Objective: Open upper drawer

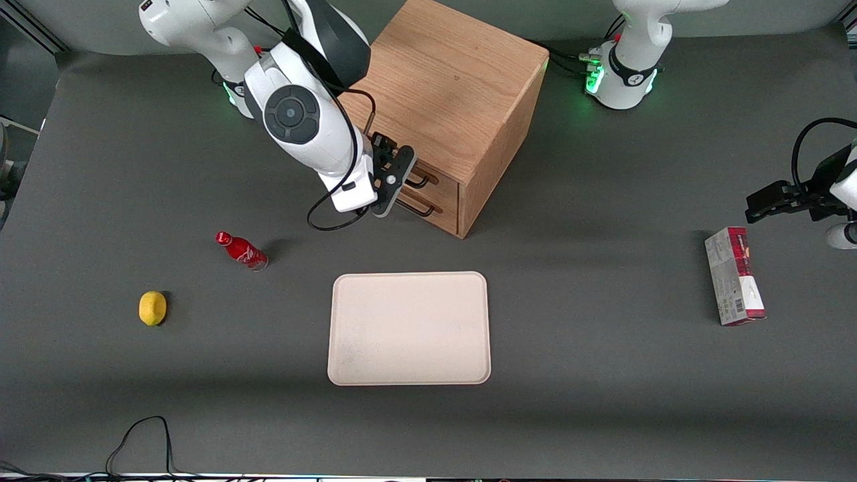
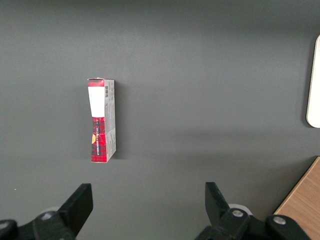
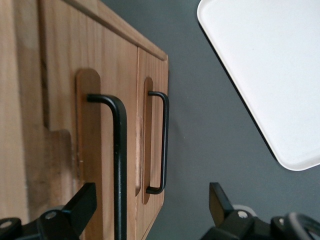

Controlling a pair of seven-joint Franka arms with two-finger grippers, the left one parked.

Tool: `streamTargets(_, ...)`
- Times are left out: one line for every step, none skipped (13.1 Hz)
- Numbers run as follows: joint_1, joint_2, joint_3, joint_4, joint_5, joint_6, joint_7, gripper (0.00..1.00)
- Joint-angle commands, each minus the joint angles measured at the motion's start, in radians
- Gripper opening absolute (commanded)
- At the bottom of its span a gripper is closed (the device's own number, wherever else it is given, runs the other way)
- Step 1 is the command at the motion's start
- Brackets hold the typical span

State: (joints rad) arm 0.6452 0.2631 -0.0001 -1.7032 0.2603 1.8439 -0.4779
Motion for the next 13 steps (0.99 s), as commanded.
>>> streamTargets(0.004,-0.05,-0.008,-0.072,0.016,0.032,-0.045,1.0)
streamTargets(0.004,-0.048,-0.006,-0.072,0.016,0.032,-0.045,1.0)
streamTargets(0.004,-0.044,-0.006,-0.072,0.016,0.032,-0.045,1.0)
streamTargets(0.005,-0.039,-0.006,-0.073,0.017,0.034,-0.045,1.0)
streamTargets(0.005,-0.038,-0.005,-0.073,0.02,0.035,-0.045,1.0)
streamTargets(0.007,-0.038,-0.003,-0.073,0.022,0.038,-0.044,1.0)
streamTargets(0.007,-0.033,-0.003,-0.073,0.02,0.046,-0.045,1.0)
streamTargets(0.005,-0.022,-0.003,-0.076,0.02,0.055,-0.047,1.0)
streamTargets(0.008,-0.018,-0.003,-0.076,0.022,0.067,-0.047,1.0)
streamTargets(0.014,-0.012,-0.003,-0.079,0.022,0.077,-0.047,1.0)
streamTargets(0.014,-0.007,-0.005,-0.079,0.02,0.083,-0.047,1.0)
streamTargets(0.014,-0.002,-0.005,-0.079,0.019,0.087,-0.047,1.0)
streamTargets(0.014,0.002,-0.005,-0.079,0.017,0.093,-0.047,1.0)
